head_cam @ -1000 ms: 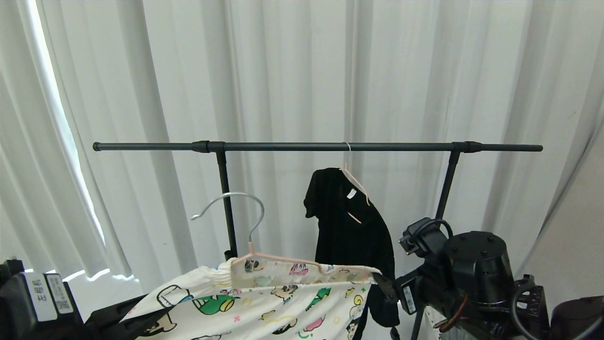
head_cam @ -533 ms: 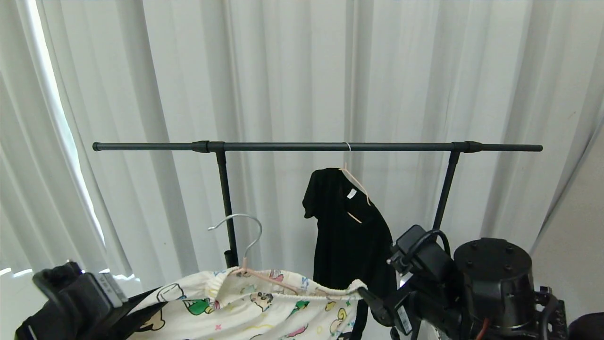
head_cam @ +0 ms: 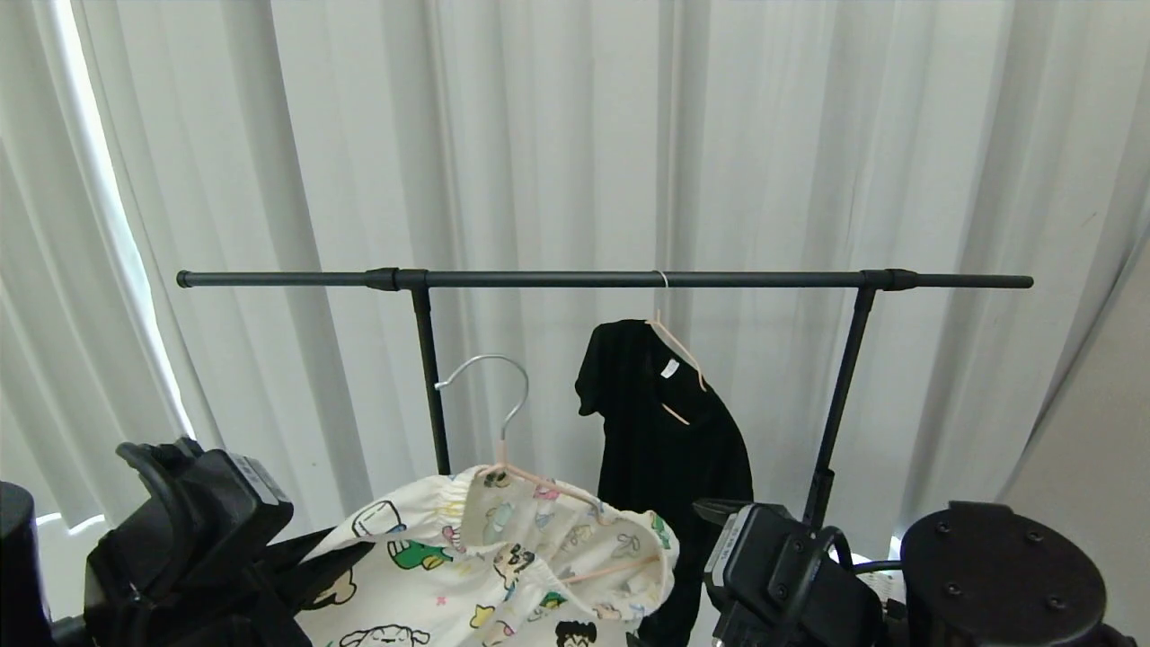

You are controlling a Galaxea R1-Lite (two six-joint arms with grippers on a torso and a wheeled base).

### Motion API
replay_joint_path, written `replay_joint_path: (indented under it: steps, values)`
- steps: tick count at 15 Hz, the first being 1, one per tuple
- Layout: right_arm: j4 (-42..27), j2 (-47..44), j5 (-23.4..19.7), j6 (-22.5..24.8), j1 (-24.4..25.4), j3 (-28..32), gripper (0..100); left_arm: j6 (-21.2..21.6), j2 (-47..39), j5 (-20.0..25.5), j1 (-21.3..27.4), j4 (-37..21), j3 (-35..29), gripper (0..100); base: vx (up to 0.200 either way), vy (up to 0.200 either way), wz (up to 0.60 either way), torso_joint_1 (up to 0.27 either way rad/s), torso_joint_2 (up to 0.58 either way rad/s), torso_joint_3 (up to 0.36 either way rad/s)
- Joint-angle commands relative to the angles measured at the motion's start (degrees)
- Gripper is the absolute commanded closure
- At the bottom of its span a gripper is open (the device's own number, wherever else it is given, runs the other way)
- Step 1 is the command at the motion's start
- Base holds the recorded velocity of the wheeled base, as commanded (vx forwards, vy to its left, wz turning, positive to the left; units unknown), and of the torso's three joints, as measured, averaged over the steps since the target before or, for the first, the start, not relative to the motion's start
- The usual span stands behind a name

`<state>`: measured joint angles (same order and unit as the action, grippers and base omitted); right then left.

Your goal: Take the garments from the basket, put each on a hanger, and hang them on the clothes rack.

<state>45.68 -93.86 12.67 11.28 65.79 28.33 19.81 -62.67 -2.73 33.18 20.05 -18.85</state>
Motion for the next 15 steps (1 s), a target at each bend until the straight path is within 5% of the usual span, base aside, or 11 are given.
replay_joint_path:
  steps: [1,9,15]
  values:
    - [-1.1,0.5,-0.8,0.1,-0.6,1.3,0,-0.4,1.3,0.2,5.5,0.1,0.7,100,0.000,0.000,0.00,0.000,0.00,0.000]
    - [-20.6,1.2,-17.5,0.2,-3.8,12.1,0,0.2,6.3,0.5,15.3,0.1,2.4,100,0.000,0.000,0.00,0.000,0.00,0.000]
    - [-23.2,1.1,-18.1,0.1,-4.5,11.9,0,0.7,6.1,0.5,17.4,0.1,0.0,100,0.000,0.000,0.00,0.000,0.00,0.000]
